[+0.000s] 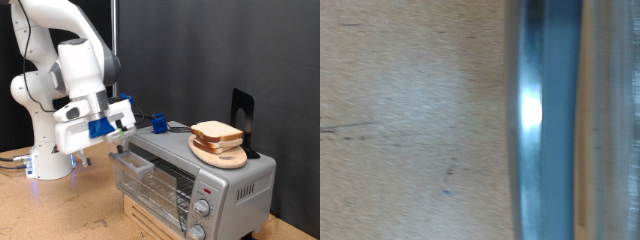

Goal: Make a piece of toast with the oven

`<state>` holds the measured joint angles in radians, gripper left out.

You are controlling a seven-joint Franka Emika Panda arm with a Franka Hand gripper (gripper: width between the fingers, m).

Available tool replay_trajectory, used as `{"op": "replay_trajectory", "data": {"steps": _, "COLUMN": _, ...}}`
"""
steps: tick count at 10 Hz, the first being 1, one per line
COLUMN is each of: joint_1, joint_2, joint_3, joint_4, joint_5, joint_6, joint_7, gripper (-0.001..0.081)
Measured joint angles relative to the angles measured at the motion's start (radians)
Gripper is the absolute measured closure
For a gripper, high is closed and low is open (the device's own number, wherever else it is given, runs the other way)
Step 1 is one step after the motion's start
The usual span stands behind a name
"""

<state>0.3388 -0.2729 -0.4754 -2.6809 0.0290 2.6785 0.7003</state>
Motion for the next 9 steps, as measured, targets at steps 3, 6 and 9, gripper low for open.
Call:
{"op": "replay_trajectory", "data": {"steps": 3, "joint_1": -0.040, "joint_2": 0.078, "joint_3": -0.038, "joint_4": 0.019, "joint_5": -0.010, "joint_6": 0.022, "joint_7": -0.033, "gripper": -0.0003}}
{"op": "replay_trajectory", "data": {"steps": 6, "joint_1": -0.061, "joint_2": 0.173, "joint_3": -0.062, "joint_4": 0.033, "joint_5": -0.014, "joint_6": 0.086, "joint_7": -0.061, "gripper": -0.0003}}
{"op": "replay_trajectory", "data": {"steps": 9, "joint_1": -0.065, "joint_2": 0.302, "joint_3": -0.067, "joint_4": 0.051, "joint_5": 0.038, "joint_6": 0.212, "joint_7": -0.062, "gripper": -0.0003}}
